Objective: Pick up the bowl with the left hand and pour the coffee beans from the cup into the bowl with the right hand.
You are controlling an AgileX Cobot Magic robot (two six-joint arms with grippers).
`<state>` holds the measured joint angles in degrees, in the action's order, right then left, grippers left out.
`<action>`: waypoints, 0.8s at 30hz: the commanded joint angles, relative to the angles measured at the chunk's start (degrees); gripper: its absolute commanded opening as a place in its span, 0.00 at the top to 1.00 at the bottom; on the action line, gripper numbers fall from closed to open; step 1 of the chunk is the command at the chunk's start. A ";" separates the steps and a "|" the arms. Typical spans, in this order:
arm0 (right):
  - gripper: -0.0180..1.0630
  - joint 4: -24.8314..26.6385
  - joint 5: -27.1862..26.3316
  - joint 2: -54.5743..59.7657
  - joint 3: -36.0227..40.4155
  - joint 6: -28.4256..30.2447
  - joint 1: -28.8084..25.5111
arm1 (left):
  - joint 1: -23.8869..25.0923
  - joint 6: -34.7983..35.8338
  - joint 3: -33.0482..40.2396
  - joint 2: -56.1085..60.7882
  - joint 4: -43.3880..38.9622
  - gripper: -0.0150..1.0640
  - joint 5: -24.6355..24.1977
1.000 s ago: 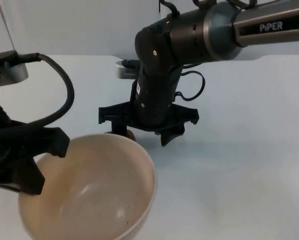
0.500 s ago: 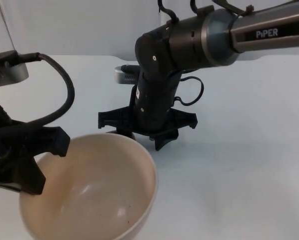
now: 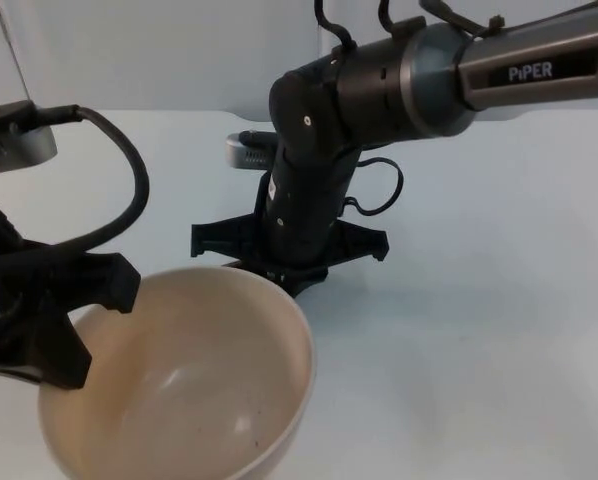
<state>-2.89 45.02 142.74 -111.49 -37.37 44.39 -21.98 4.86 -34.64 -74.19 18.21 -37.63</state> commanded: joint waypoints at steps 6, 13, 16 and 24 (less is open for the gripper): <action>0.98 -0.37 0.12 0.27 -0.25 0.58 -0.02 | 0.07 -0.07 0.10 0.53 0.49 0.99 0.64; 0.98 -0.37 1.72 -0.41 -0.25 1.53 -0.07 | 0.07 -0.07 0.10 0.53 0.24 0.99 0.64; 0.98 0.09 2.30 -1.13 -0.38 2.56 -0.76 | 0.07 -0.07 0.10 0.53 0.24 0.99 0.76; 0.98 0.23 6.61 -6.38 -0.46 7.08 -3.97 | 0.07 -0.07 0.10 0.53 0.01 0.99 0.97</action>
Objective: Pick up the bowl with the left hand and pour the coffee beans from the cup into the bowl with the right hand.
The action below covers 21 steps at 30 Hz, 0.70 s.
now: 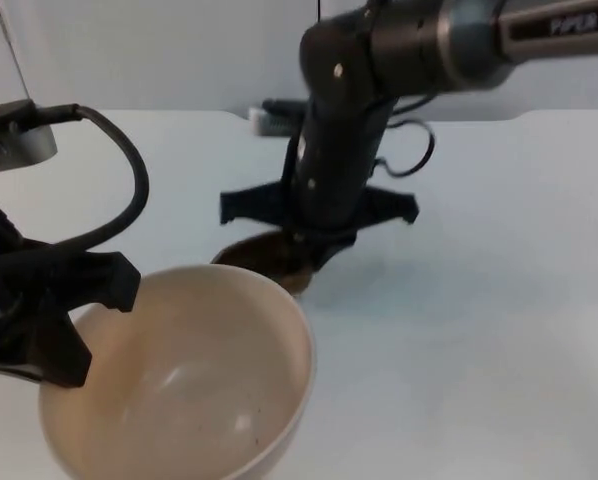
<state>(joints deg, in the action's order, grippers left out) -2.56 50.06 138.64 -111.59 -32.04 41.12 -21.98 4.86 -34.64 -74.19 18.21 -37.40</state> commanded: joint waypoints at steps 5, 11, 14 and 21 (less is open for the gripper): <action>0.98 2.56 4.77 -6.53 -0.36 7.16 -3.47 | 0.07 -0.07 0.10 0.53 -0.22 0.99 0.85; 0.98 7.43 9.44 -11.09 -0.36 14.12 -7.61 | 0.07 -0.07 0.10 0.53 0.12 0.99 0.85; 0.98 7.24 11.70 -12.38 -0.36 16.27 -8.77 | 0.07 -0.07 0.10 0.53 0.28 0.99 0.85; 0.98 6.86 15.06 -17.01 0.09 21.59 -10.10 | 0.07 -0.07 0.10 0.41 0.27 0.99 2.18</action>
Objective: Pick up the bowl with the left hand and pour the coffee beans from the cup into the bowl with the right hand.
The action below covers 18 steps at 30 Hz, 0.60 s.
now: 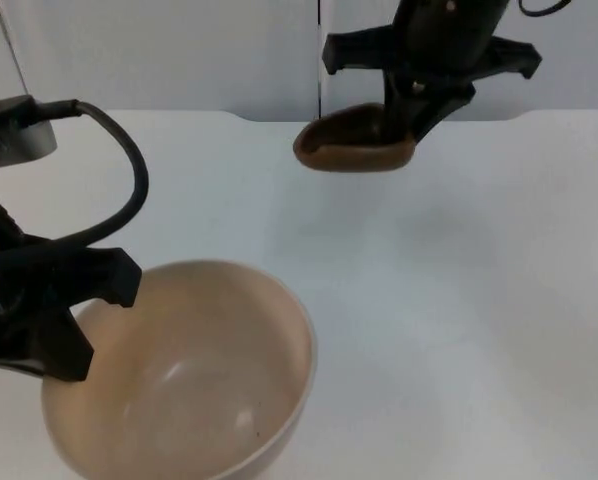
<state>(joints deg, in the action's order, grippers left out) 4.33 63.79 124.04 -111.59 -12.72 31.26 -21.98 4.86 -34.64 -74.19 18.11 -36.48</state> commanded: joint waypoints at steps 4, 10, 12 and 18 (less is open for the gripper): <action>0.98 -0.07 3.25 -4.20 0.21 4.91 -0.24 | 0.07 -0.07 -0.01 0.41 0.45 0.99 1.40; 0.98 -0.28 5.97 -7.30 0.21 8.31 -0.24 | 0.07 0.48 -0.01 0.41 1.00 0.99 1.52; 0.98 -0.36 6.18 -8.72 0.21 9.35 -0.24 | 0.07 1.80 -0.01 0.28 1.00 0.99 1.98; 0.98 -1.38 6.18 -11.85 0.32 10.76 -0.24 | 0.07 2.10 -2.77 -3.10 2.19 0.99 0.84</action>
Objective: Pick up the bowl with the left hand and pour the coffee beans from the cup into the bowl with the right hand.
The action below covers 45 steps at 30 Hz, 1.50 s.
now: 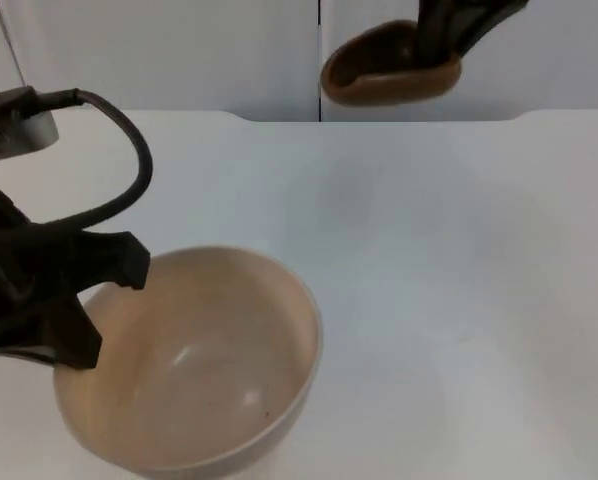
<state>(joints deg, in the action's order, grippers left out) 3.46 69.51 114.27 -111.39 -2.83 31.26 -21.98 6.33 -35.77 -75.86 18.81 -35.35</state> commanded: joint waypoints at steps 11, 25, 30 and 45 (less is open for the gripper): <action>0.98 -1.97 0.46 -10.73 10.36 2.20 -0.24 | -3.78 1.62 -6.28 -9.06 2.12 0.99 1.66; 0.98 -2.00 0.46 -17.22 18.02 2.48 -0.01 | -11.66 5.94 -12.51 -16.65 -3.25 0.99 2.88; 0.98 -2.57 0.46 -17.22 19.06 2.48 1.89 | -11.66 5.94 -12.61 -16.75 -4.53 0.99 4.27; 0.98 -22.51 0.46 -17.22 19.06 -8.56 14.70 | -11.66 6.15 -12.61 -16.75 -3.19 0.99 7.36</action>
<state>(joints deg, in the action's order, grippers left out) -16.13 70.19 97.86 -92.52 -9.54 44.03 -33.29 11.97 -48.00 -92.75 14.69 -28.95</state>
